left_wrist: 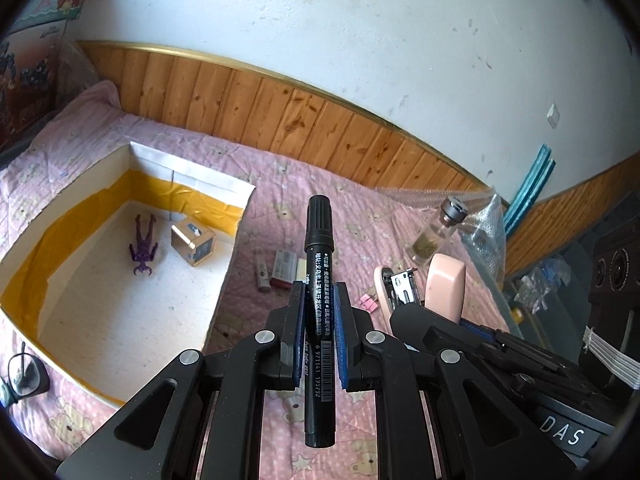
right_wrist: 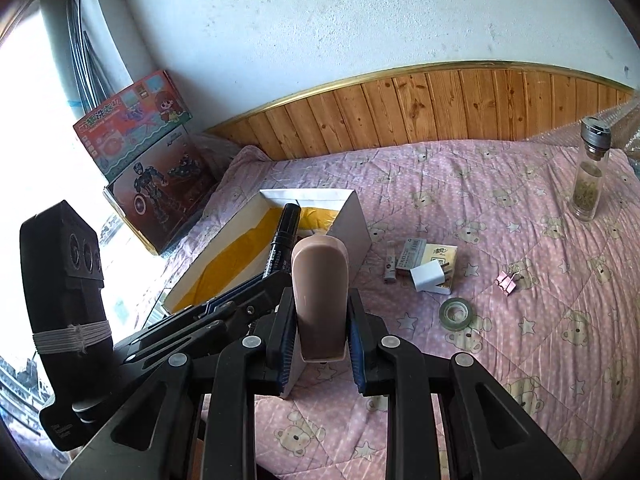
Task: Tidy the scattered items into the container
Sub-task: 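Carry the black marker and pink stapler over the white cardboard box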
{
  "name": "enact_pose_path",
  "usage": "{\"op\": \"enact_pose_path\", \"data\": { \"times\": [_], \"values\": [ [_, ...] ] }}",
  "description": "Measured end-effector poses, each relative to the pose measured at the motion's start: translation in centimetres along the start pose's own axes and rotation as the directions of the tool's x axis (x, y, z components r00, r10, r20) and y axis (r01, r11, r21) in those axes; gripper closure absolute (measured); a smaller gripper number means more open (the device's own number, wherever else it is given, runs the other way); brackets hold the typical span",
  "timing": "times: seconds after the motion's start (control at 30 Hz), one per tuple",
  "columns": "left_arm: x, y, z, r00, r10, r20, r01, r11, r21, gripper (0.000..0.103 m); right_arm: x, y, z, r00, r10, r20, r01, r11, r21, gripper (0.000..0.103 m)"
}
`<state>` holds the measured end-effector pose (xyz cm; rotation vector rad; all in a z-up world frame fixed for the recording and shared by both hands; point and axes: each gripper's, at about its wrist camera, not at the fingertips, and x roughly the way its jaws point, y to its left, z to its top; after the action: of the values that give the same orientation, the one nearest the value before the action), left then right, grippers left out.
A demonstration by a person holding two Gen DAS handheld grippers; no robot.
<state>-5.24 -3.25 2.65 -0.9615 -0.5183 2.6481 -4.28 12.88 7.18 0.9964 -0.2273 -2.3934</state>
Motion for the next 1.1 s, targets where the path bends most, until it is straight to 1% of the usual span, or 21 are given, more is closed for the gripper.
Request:
{"op": "enact_pose_path", "data": {
  "times": [0.5, 1.1],
  "values": [
    [-1.4, 3.5, 1.1, 1.0, -0.014, 0.027, 0.016, 0.997, -0.074, 0.09, 1.8, 3.7, 1.2, 0.999, 0.03, -0.012, -0.03, 0.999, -0.035, 0.078],
    [-1.8, 6.9, 2.0, 0.999, -0.005, 0.038, 0.01, 0.991, -0.137, 0.09, 4.7, 5.7, 1.9, 0.998, 0.056, -0.04, -0.058, 0.997, -0.046, 0.078]
  ]
}}
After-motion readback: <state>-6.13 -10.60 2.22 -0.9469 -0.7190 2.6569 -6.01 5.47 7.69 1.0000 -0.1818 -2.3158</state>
